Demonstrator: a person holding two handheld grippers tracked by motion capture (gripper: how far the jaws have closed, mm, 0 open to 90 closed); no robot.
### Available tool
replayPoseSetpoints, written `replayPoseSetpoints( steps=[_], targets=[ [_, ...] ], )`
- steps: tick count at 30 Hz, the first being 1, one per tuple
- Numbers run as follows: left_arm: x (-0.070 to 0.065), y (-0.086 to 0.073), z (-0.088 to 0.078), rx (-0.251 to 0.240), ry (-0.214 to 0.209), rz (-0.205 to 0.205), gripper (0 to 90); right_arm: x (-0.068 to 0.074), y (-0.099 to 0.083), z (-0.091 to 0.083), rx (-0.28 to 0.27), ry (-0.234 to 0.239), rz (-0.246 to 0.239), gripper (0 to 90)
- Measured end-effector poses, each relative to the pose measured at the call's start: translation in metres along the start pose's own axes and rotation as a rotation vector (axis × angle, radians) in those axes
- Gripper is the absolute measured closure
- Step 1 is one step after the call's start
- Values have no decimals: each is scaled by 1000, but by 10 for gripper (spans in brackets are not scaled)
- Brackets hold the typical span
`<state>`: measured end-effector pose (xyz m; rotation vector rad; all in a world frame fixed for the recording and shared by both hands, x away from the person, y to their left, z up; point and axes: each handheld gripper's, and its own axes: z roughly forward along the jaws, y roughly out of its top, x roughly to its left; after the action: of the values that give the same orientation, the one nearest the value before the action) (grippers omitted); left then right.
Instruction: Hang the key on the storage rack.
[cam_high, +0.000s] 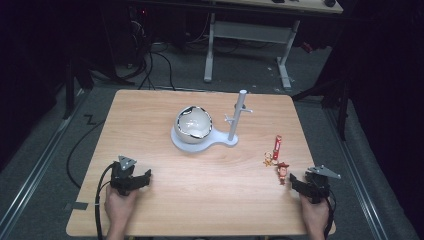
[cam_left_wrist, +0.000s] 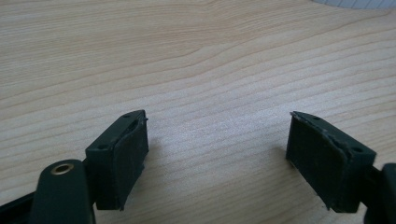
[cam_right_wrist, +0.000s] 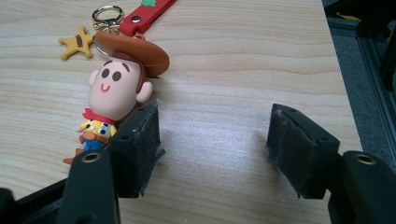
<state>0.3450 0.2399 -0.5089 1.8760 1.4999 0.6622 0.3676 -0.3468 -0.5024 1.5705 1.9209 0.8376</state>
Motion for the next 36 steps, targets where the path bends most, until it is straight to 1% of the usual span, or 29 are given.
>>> replayPoseSetpoints(
  steps=[12,15,16,18,19,22,23,24,26,28,30,31,32,35,36],
  targets=[
    [0,0,0,0,-2,-2,214,0,0,0,0,0,1,349],
    [0,0,0,-1,-3,0,214,-1,1,0,0,13,-1,353],
    [0,0,0,-1,-4,2,214,-1,1,1,-2,13,-9,354],
    [0,0,0,-1,-5,3,214,0,1,1,-1,16,-10,355],
    [0,0,0,-1,-6,2,215,0,1,0,-1,18,-19,362],
    [0,0,0,-1,-6,2,215,0,0,0,-4,16,-13,388],
    [0,0,0,-1,-6,2,215,0,0,-1,-7,16,0,423],
    [0,0,0,-1,-6,2,215,0,0,-1,-7,16,0,423],
    [0,0,0,-1,-6,2,215,-1,-1,-2,-15,35,21,465],
    [0,0,0,-1,-5,2,215,-1,-1,-4,-23,46,31,483],
    [0,0,0,-1,-6,3,215,-1,-1,-5,-30,48,34,494],
    [0,0,0,-1,-6,3,215,1,-2,-8,-49,62,31,513],
    [0,0,0,0,-5,3,215,2,-2,-9,-49,68,38,517],
    [0,0,0,0,-6,3,215,3,-3,-12,-58,79,29,528],
    [0,0,0,-1,-5,2,215,5,-3,-15,-65,92,34,536]
  ],
)
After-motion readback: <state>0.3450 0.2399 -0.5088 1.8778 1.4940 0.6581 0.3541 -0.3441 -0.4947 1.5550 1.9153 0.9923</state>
